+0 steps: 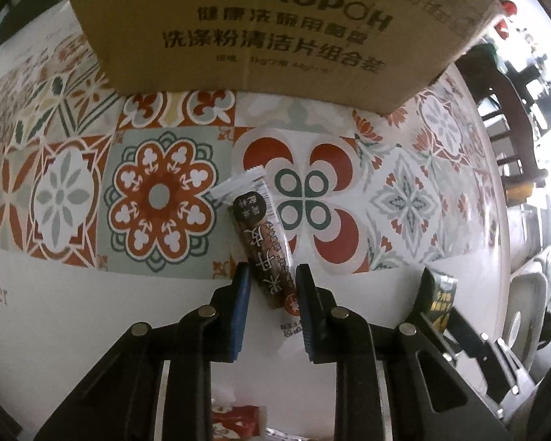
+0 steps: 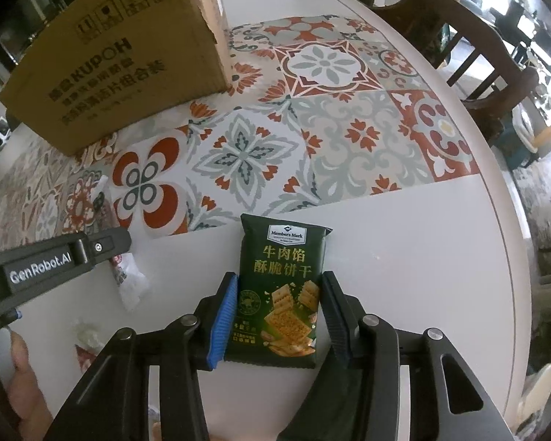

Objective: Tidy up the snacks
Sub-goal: 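Grasp the chocolate stick bar with the left tool while the right tool grasps the green cracker pack, then carry the chocolate bar and green cracker pack over the box with both tools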

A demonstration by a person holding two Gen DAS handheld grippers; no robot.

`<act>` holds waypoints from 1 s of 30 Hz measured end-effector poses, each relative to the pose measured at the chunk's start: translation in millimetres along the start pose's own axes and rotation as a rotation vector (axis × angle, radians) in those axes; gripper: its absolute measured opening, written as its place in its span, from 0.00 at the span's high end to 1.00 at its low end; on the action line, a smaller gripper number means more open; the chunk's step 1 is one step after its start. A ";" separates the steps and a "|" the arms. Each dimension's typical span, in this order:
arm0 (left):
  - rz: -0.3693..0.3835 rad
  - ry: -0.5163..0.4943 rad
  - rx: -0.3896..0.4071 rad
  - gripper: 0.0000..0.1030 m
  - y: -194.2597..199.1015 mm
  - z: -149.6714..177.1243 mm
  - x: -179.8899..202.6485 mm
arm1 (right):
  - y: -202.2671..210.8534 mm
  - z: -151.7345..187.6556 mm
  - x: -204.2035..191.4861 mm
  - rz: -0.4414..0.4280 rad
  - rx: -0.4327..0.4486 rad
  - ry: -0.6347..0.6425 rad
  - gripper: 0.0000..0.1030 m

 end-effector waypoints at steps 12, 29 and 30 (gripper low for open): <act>0.030 -0.091 0.130 0.78 45.8 6.5 -5.3 | 40.0 -6.0 -7.4 -0.054 0.080 0.017 0.55; 0.092 -0.143 0.356 0.79 149.3 -5.7 -16.0 | 117.0 -45.2 -43.7 -0.136 0.275 0.096 0.55; 0.093 -0.146 0.372 0.79 156.3 -8.4 -16.3 | 123.1 -48.5 -46.5 -0.141 0.293 0.102 0.55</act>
Point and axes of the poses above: each gripper's, at about its wrist camera, not at the fingertips, and y roughly against the way its jaws point, x to its right, z to its underside, the point moved 5 cm from there along -y, roughly the way its jaws point, and after that the axes turned 2 degrees about -x, right-handed, at the moved point
